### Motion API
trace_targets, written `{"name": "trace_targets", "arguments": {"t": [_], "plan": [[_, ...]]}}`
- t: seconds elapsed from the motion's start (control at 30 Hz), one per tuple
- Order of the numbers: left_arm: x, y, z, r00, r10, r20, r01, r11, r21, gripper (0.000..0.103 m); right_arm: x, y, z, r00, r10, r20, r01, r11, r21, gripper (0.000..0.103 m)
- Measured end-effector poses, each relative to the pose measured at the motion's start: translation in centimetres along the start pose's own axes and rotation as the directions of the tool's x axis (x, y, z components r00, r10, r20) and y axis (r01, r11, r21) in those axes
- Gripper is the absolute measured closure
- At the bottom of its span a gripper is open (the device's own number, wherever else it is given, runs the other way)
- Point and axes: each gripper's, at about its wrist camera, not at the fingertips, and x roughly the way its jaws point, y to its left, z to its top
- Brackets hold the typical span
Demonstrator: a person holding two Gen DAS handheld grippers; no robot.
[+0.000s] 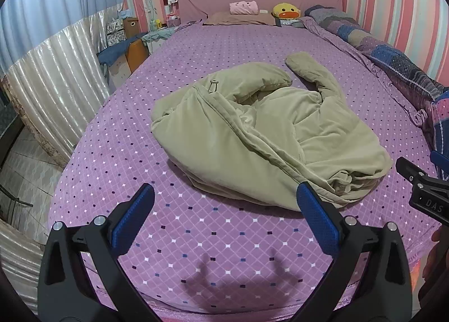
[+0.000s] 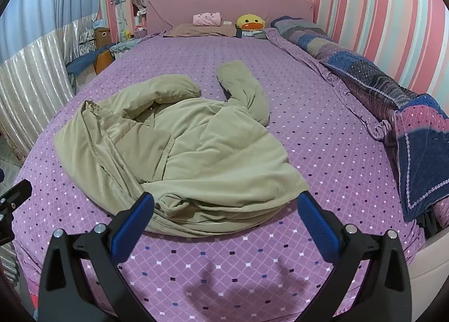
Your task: Fold large clothes
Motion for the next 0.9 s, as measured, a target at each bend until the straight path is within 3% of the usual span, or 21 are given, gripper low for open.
{"name": "trace_targets", "arguments": {"t": [0.9], "plan": [[0.3, 1.0, 0.0, 1.0, 0.015, -0.009, -0.016, 0.999, -0.031, 0.003, 0.5, 0.3, -0.2, 1.0, -0.018, -0.007, 0.018, 1.0, -0.006, 0.002]]}}
